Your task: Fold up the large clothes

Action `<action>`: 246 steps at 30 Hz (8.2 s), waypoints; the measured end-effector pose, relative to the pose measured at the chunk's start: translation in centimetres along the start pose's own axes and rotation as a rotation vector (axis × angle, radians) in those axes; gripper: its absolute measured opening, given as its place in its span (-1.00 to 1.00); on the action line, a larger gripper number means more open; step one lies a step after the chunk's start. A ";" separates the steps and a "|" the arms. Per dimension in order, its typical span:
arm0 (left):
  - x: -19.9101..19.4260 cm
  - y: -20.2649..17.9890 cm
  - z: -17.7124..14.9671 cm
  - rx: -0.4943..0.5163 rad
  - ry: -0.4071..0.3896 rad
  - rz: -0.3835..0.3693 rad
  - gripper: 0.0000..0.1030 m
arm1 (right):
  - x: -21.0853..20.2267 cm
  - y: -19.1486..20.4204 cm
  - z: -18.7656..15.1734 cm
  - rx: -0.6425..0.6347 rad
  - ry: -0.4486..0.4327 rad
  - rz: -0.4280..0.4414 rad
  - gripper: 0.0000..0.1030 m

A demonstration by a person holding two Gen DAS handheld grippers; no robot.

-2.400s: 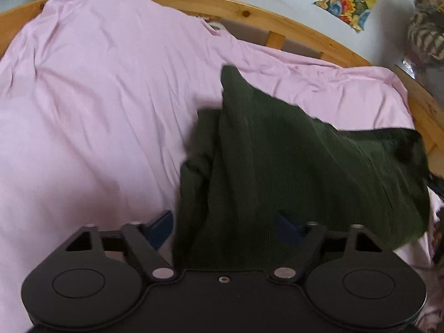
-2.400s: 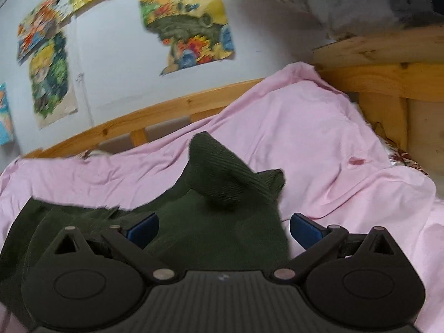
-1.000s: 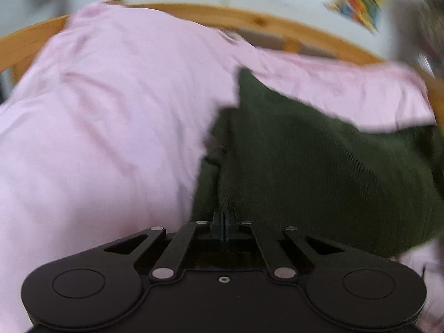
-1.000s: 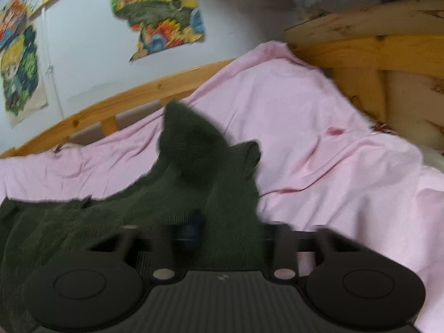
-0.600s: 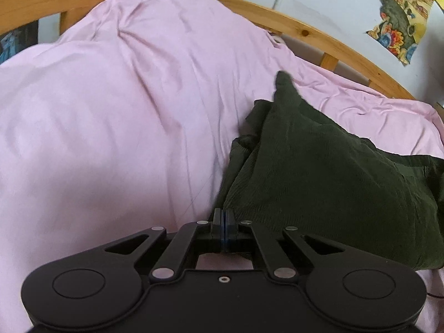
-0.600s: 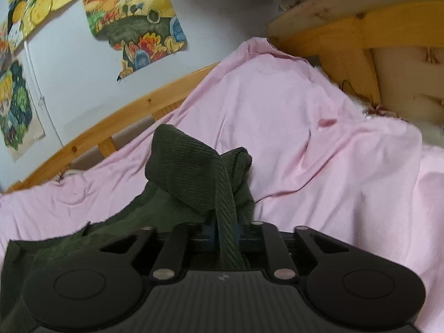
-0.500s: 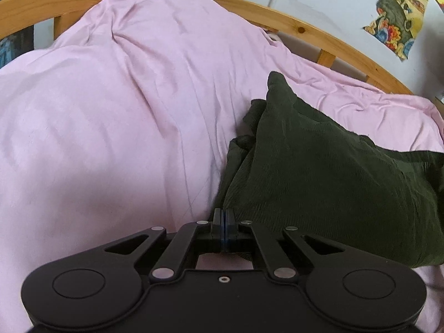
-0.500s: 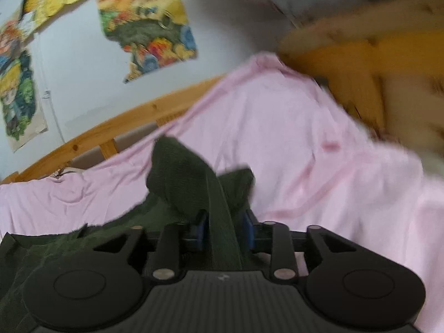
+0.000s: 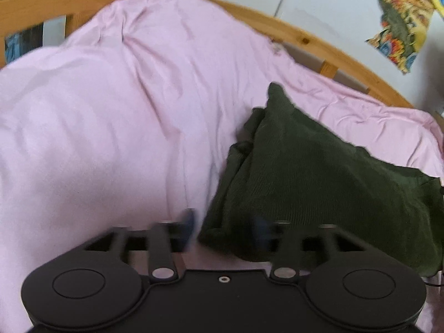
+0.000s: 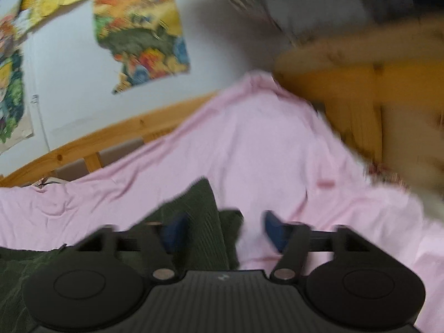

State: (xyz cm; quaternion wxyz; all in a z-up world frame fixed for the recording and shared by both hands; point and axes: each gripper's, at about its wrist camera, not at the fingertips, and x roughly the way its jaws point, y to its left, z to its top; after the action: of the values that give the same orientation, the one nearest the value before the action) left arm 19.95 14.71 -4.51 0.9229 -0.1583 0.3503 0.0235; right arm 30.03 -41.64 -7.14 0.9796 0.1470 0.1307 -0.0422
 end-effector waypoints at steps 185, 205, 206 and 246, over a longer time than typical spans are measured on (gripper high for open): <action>12.2 -25.1 -0.3 0.142 0.182 -0.413 0.99 | -1.2 2.8 -0.5 -0.196 0.191 0.151 0.99; 11.9 -26.9 -3.9 0.275 0.151 -0.372 0.99 | -3.5 3.9 -6.8 -0.278 0.282 -0.071 0.98; 11.7 -26.8 -3.9 0.269 0.145 -0.370 0.99 | -3.5 3.6 -6.5 -0.254 0.284 -0.059 0.98; 13.4 -26.7 -2.8 0.074 0.303 -0.527 0.65 | -2.2 1.0 -4.2 0.060 0.177 0.260 -0.43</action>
State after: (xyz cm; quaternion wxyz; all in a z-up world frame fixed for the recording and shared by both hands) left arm 32.39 -12.40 -7.93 0.8396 -0.2114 0.4315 -0.2533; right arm 27.03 -39.34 -10.20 0.9566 0.1952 0.1951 0.0940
